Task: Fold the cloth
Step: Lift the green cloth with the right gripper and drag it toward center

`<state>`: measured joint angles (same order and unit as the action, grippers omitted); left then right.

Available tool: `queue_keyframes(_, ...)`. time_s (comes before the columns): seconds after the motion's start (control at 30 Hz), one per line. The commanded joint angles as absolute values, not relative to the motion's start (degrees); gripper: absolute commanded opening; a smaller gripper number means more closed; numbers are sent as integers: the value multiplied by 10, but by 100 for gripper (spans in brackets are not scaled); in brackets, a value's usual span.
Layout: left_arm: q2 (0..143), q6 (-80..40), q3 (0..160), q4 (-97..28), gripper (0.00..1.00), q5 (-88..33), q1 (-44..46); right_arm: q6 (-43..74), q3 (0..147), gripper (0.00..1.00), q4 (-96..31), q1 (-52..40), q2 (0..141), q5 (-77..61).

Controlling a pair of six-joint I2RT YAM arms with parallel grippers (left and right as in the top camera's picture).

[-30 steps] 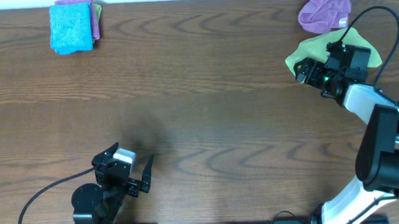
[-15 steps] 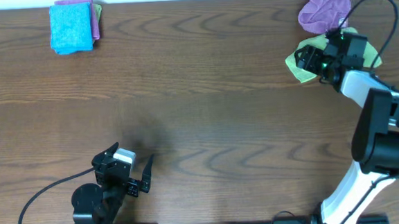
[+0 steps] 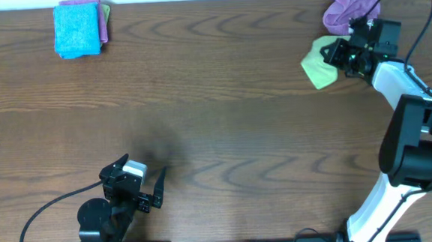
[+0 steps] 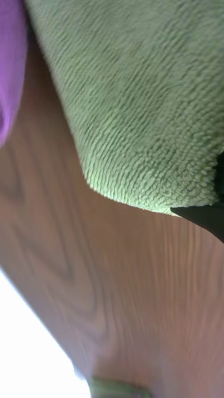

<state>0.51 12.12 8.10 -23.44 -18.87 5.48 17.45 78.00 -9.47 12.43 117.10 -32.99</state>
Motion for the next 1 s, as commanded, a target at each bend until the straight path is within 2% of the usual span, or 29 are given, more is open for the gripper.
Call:
queue_keyframes(0.0, 2, 129, 69, -237, 95, -187, 57, 178, 814, 1, -100, 96, 1143, -429)
queue_keyframes(0.1, 2, 129, 69, -237, 95, -187, 57, 178, 836, 1, -101, 58, 1118, -468)
queue_keyframes(0.3, 2, 129, 69, -237, 95, -187, 57, 178, 883, 1, -101, -81, 1075, -470)
queue_keyframes(0.47, 2, 129, 69, -237, 95, -187, 57, 170, 907, 1, -111, -142, 1074, -469)
queue_keyframes(0.73, 2, 129, 69, -237, 95, -187, 57, 141, 921, 1, -201, -88, 1072, -314)
queue_keyframes(0.97, 2, 129, 69, -237, 95, -187, 57, 140, 956, 1, -261, -87, 1070, -352)
